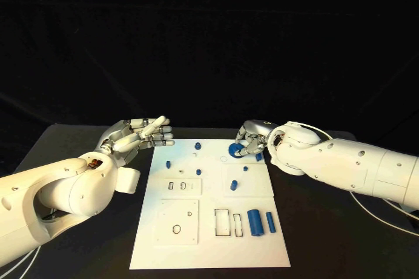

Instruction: Assemble the parts on the task board

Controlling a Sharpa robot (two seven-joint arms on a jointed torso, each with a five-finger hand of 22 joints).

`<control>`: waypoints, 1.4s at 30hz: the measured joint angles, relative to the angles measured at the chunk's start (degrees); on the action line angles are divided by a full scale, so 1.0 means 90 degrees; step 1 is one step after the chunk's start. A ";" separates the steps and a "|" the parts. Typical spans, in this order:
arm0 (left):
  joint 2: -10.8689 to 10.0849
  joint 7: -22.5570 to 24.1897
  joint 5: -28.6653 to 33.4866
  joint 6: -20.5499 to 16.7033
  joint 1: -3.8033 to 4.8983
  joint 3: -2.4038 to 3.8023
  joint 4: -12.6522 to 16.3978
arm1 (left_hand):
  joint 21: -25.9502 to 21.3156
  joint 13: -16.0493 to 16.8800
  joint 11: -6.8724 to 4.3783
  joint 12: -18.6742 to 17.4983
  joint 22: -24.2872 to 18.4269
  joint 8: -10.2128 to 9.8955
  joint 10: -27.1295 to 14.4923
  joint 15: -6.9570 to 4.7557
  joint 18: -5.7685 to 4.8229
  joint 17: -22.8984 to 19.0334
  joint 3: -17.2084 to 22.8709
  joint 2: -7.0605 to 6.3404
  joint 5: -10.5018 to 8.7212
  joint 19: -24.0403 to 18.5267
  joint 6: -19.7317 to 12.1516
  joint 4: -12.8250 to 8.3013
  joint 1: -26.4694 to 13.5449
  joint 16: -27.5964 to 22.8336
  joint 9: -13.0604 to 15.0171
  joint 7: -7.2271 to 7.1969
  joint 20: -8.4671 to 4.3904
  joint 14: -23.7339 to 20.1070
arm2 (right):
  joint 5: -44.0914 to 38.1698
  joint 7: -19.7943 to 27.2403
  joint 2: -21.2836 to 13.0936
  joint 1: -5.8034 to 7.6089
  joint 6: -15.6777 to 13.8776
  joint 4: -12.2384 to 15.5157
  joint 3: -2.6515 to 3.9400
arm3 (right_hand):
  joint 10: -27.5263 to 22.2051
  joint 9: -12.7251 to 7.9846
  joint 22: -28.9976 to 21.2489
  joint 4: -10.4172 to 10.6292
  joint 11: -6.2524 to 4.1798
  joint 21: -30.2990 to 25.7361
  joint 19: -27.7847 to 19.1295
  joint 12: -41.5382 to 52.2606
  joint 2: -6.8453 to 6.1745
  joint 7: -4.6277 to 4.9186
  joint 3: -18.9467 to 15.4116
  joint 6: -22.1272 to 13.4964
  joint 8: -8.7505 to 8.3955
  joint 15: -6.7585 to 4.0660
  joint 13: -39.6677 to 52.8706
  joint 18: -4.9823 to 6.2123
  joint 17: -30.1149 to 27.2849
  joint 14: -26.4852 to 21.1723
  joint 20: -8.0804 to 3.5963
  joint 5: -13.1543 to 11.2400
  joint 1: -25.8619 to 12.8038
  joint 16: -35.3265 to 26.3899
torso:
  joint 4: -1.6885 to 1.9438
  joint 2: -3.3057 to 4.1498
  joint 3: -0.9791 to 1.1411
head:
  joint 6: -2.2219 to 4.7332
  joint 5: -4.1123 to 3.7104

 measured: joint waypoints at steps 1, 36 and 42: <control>0.0000 0.0000 0.0000 0.0000 0.0000 0.0000 -0.0002 | 0.0000 0.0000 0.0000 0.0000 0.0000 0.0000 0.0000 0.0000 0.0000 0.0000 -0.0001 0.0000 0.0000 0.0000 0.0000 -0.0001 0.0000 0.0000 0.0000 0.0000 0.0000 0.0000 | 0.0010 0.0008 0.0001 0.0000 0.0001 -0.0010 0.0001 | 0.0000 -0.0001 0.0000 -0.0018 0.0000 0.0000 0.0014 0.0022 0.0030 0.0003 0.0018 0.0020 0.0000 0.0000 0.0000 0.0001 0.0000 0.0000 -0.0014 0.0000 0.0030 0.0000 | 0.0000 0.0000 0.0000 | -0.0002 0.0004; 0.0012 -0.0014 0.0000 0.0003 0.0000 -0.0001 -0.0040 | 0.0000 0.0000 0.0000 0.0000 0.0002 0.0000 0.0000 0.0000 0.0000 0.0004 -0.0001 0.0000 0.0000 0.0000 0.0000 0.0000 0.0000 -0.0001 0.0000 0.0000 0.0000 0.0000 | -0.0937 0.0021 0.0009 -0.0032 -0.1018 0.0700 -0.0010 | 0.0275 0.0026 0.0003 -0.0138 -0.0134 0.0350 0.0113 0.0419 0.0038 -0.0043 0.0736 0.0380 0.0089 -0.0048 -0.0003 -0.0165 -0.0002 0.0001 -0.0093 0.0299 0.0358 0.0106 | 0.0004 -0.0001 -0.0001 | -0.0007 0.0076; 0.0020 -0.0015 0.0001 0.0003 0.0000 -0.0001 -0.0059 | 0.0000 0.0000 0.0000 0.0000 0.0002 0.0000 0.0000 0.0000 0.0000 0.0004 0.0000 0.0000 0.0000 0.0000 0.0000 0.0000 0.0000 -0.0001 0.0000 0.0000 0.0000 0.0000 | -0.1242 -0.0071 0.0317 -0.0028 -0.1288 0.0954 -0.0010 | 0.0297 0.0025 0.0002 -0.0112 -0.0157 0.0393 0.0113 0.0419 0.0030 -0.0030 0.0763 0.0393 0.0068 -0.0048 -0.0004 -0.0164 -0.0003 0.0001 -0.0093 0.0302 0.0365 0.0105 | 0.0004 -0.0001 -0.0001 | -0.0001 0.0105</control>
